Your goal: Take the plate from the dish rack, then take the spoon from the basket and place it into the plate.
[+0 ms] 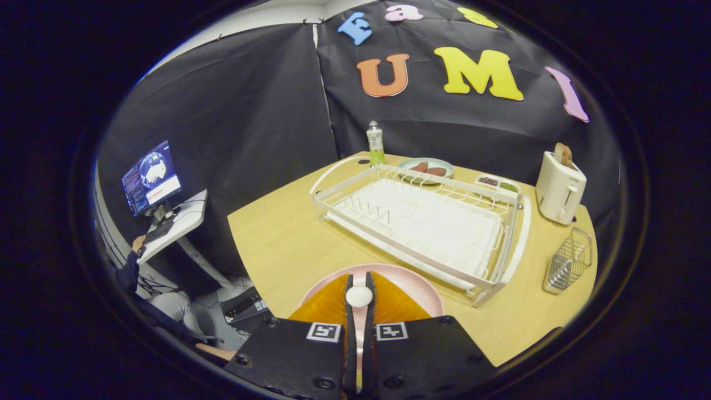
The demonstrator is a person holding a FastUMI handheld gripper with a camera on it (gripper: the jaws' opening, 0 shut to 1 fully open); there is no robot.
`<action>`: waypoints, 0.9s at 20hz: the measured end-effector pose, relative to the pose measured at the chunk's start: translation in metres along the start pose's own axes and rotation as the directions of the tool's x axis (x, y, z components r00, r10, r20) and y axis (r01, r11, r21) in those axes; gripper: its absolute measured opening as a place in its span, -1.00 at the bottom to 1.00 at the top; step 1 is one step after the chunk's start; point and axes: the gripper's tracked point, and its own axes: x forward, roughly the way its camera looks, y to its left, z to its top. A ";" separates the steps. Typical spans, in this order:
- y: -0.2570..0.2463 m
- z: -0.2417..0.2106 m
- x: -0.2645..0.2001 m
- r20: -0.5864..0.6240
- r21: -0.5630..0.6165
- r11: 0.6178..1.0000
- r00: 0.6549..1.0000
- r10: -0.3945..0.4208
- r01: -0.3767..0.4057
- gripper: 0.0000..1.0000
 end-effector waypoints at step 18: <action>-0.023 0.028 -0.009 0.124 0.085 0.988 0.982 -0.142 0.132 0.42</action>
